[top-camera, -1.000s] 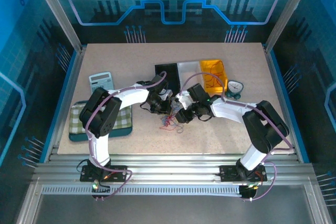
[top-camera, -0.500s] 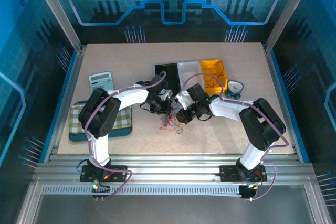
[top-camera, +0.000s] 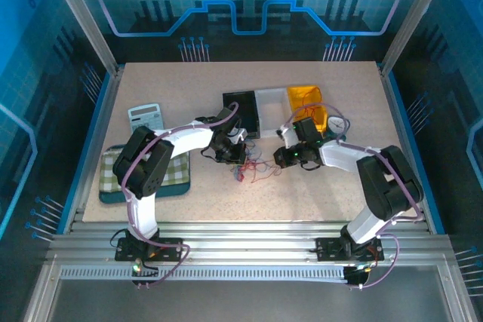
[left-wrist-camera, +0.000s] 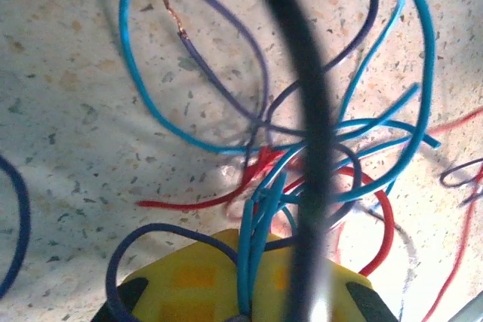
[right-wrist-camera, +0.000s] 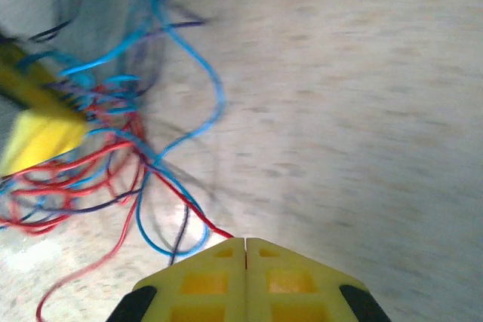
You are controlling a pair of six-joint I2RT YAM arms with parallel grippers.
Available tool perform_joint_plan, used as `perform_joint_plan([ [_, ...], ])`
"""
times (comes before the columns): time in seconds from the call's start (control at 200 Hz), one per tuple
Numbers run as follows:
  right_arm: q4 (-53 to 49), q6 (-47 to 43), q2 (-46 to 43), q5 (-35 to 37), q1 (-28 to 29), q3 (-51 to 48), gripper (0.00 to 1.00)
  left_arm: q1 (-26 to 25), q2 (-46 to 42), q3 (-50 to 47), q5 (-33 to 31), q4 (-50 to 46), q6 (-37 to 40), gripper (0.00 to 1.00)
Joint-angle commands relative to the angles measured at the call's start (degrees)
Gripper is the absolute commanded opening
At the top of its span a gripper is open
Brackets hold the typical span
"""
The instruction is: Untangle the cables
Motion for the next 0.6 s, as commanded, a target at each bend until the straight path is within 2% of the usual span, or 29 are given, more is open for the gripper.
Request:
perform_joint_plan([
  [0.0, 1.10, 5.68, -3.48, 7.67, -3.79, -2.49, 0.00, 0.95, -1.39, -1.09, -1.58, -1.59, -1.08, 0.00],
  [0.12, -0.78, 8.34, -6.03, 15.11, -7.20, -3.92, 0.00, 1.06, -1.49, -1.38, -2.24, -2.34, -1.19, 0.00],
  [0.265, -3.91, 12.54, -9.05, 23.33, -11.09, -4.80, 0.00, 1.84, -2.75, -2.55, -5.91, -3.85, -1.69, 0.00],
  [0.415, -5.97, 17.99, -12.05, 27.20, -15.04, -6.23, 0.00, 3.31, -6.12, -5.45, -14.77, -5.11, -5.49, 0.00],
  [0.596, -7.60, 20.88, -15.02, 30.31, -16.55, -6.35, 0.00, 4.68, -10.10, -8.14, -23.90, -7.37, -10.24, 0.00],
])
